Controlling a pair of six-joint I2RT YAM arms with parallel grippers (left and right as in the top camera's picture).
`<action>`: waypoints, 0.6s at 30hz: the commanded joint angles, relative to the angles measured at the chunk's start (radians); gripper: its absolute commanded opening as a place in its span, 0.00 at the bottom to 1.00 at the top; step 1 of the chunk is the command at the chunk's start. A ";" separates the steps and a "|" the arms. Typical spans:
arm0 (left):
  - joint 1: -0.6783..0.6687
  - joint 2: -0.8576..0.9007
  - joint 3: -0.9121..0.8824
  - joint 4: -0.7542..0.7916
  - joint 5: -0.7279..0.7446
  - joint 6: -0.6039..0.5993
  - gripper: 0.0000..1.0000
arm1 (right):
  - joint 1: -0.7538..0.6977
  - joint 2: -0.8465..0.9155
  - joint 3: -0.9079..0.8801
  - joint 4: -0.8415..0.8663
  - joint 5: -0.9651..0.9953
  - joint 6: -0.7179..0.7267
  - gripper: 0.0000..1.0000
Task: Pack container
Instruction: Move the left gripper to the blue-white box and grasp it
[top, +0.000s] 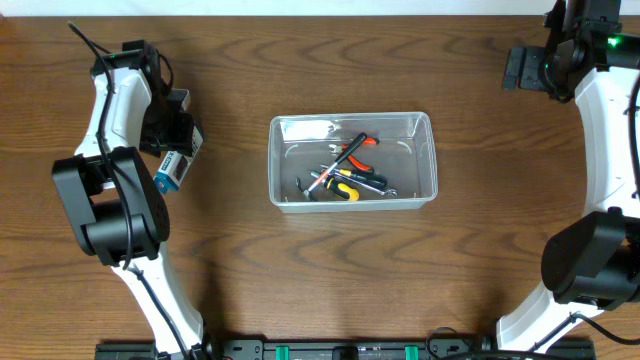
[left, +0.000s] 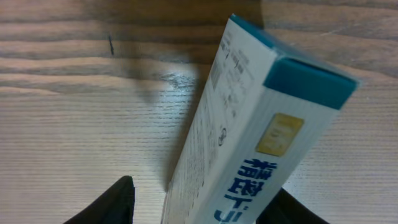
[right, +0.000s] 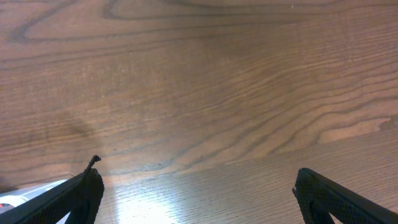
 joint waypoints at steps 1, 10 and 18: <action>0.004 0.014 -0.032 -0.003 0.064 0.043 0.45 | 0.002 0.003 0.002 0.000 -0.004 0.006 0.99; 0.004 0.014 -0.072 0.009 0.067 0.053 0.36 | 0.002 0.003 0.002 0.000 -0.004 0.006 0.99; 0.004 0.014 -0.072 0.007 0.067 0.050 0.24 | 0.002 0.003 0.002 0.000 -0.004 0.006 0.99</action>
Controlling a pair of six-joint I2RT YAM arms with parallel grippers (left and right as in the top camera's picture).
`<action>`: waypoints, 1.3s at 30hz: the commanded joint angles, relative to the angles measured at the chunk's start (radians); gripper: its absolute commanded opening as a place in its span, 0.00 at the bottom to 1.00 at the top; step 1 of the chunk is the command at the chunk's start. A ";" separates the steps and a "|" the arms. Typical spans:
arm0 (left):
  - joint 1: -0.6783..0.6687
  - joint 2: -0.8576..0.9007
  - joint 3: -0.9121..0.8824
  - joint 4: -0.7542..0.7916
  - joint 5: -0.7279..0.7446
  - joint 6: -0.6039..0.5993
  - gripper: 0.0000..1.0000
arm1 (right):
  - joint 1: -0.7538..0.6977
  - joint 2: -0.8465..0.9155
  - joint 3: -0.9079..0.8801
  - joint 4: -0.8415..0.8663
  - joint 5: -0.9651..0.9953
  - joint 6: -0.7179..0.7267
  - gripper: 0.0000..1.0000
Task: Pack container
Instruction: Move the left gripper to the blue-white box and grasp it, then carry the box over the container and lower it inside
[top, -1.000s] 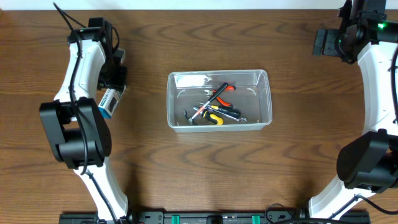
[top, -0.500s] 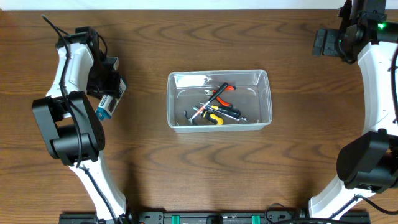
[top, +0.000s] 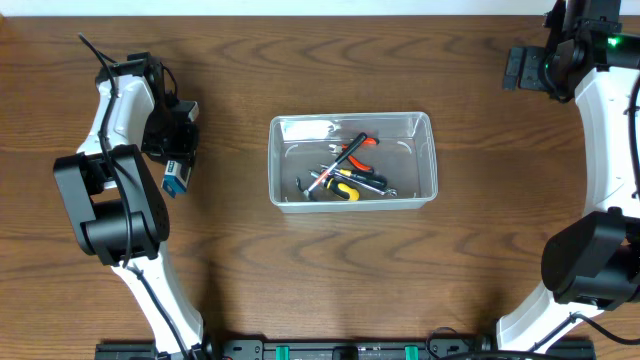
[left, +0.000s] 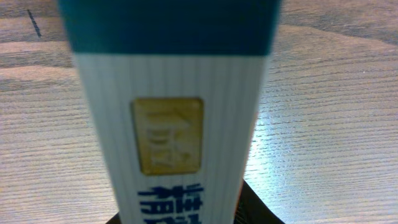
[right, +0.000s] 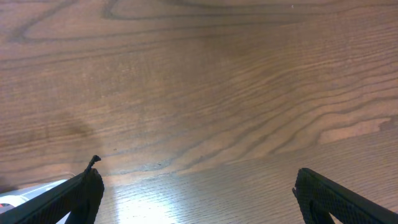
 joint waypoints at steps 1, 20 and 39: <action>0.002 0.011 -0.003 -0.005 0.014 0.005 0.24 | 0.002 0.003 0.002 0.000 -0.004 0.006 0.99; 0.002 -0.097 0.007 0.012 0.014 -0.010 0.07 | 0.002 0.003 0.002 0.000 -0.004 0.006 0.99; -0.029 -0.298 0.075 0.007 0.018 -0.029 0.06 | 0.002 0.003 0.002 0.000 -0.004 0.006 0.99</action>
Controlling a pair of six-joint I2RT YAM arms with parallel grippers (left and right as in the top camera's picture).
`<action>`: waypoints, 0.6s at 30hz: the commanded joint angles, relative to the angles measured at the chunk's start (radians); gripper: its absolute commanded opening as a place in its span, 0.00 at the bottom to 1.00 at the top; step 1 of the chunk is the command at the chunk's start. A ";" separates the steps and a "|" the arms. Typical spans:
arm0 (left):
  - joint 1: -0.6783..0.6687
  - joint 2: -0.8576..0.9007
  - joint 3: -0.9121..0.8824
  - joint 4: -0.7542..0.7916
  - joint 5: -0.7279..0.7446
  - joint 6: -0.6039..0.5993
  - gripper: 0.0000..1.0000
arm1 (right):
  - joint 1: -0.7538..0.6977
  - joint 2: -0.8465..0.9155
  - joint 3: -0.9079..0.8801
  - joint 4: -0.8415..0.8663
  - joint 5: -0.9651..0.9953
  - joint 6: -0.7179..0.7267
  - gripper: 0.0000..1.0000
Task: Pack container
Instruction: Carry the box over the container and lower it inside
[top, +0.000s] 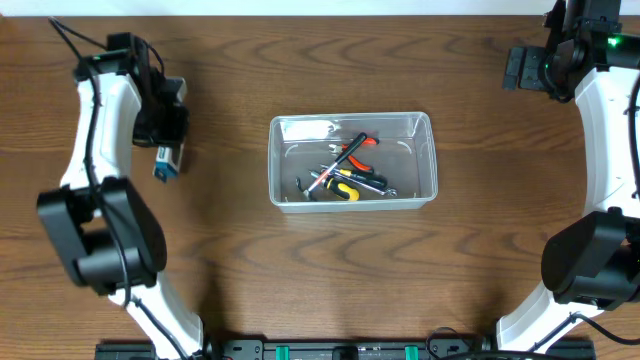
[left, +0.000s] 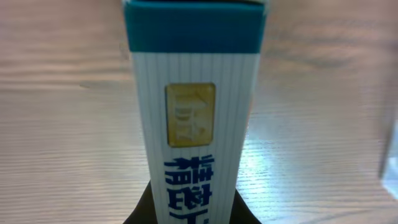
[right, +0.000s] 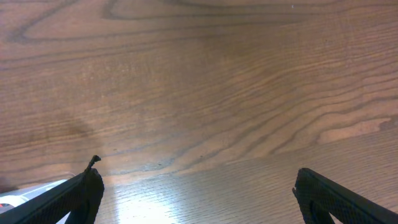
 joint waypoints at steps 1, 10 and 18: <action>-0.034 -0.124 0.055 0.008 0.017 -0.013 0.06 | 0.002 0.003 0.002 0.000 -0.004 0.006 0.99; -0.252 -0.299 0.055 0.015 0.016 -0.015 0.06 | 0.002 0.003 0.002 0.000 -0.004 0.006 0.99; -0.507 -0.323 0.055 0.025 0.016 -0.015 0.06 | 0.002 0.003 0.002 0.000 -0.004 0.006 0.99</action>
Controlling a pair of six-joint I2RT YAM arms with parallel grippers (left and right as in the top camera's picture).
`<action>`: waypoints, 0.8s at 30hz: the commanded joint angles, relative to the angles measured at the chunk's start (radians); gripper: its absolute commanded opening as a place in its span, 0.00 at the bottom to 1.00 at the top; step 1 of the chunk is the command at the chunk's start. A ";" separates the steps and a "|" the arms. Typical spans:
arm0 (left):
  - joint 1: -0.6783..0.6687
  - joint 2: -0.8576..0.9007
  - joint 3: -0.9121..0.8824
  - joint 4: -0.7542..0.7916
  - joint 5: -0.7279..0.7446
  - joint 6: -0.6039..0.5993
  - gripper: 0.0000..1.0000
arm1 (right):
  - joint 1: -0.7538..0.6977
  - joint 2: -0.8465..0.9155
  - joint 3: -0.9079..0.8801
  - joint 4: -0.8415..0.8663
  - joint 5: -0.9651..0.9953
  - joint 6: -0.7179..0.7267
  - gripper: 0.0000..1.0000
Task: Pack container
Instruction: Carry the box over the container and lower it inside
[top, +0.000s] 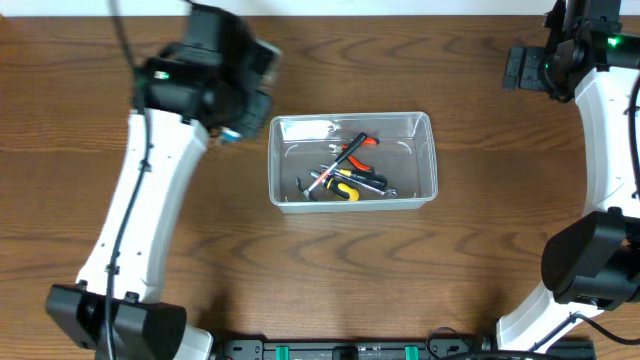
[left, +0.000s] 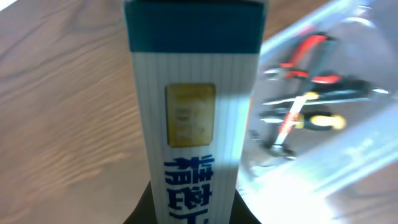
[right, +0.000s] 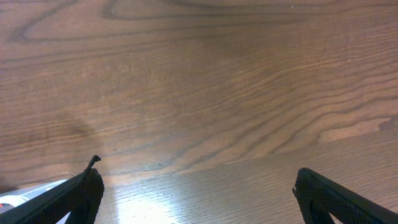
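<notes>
A white box (left: 196, 124) with a teal cap and blue characters stands between the fingers of my left gripper (left: 193, 208), which is shut on it. In the overhead view that gripper (top: 232, 122) is raised just left of the clear plastic container (top: 430, 160); only a teal corner of the box (top: 229, 135) shows under the wrist. The container (left: 336, 155) holds red-handled pliers (top: 357, 144), a yellow-handled screwdriver (top: 344, 191) and other small tools. My right gripper (right: 199, 193) is open over bare wood at the far right back.
The right arm's wrist (top: 540, 62) sits near the table's back right corner. The left arm (top: 150, 200) stretches across the table's left half towards the container. Dark wooden table (top: 330, 280) all around.
My left gripper, still shut on the box, has moved from the far left of the table to just beside the container's left back corner, and sits higher. The right arm is unmoved.
The box lay tilted on the wood at the far left with my left gripper's fingers around it. Then the gripper was shut on it, the box straight in the fingers. It stayed held there, and now hangs by the container's left edge.
</notes>
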 joint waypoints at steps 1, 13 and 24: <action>-0.085 -0.013 0.015 0.011 0.009 -0.012 0.06 | 0.002 0.003 0.002 0.000 -0.004 0.006 0.99; -0.267 0.047 0.014 0.079 0.009 0.007 0.06 | 0.002 0.003 0.002 0.000 -0.004 0.006 0.99; -0.322 0.278 0.013 0.095 0.005 0.057 0.06 | 0.002 0.003 0.002 0.000 -0.004 0.006 0.99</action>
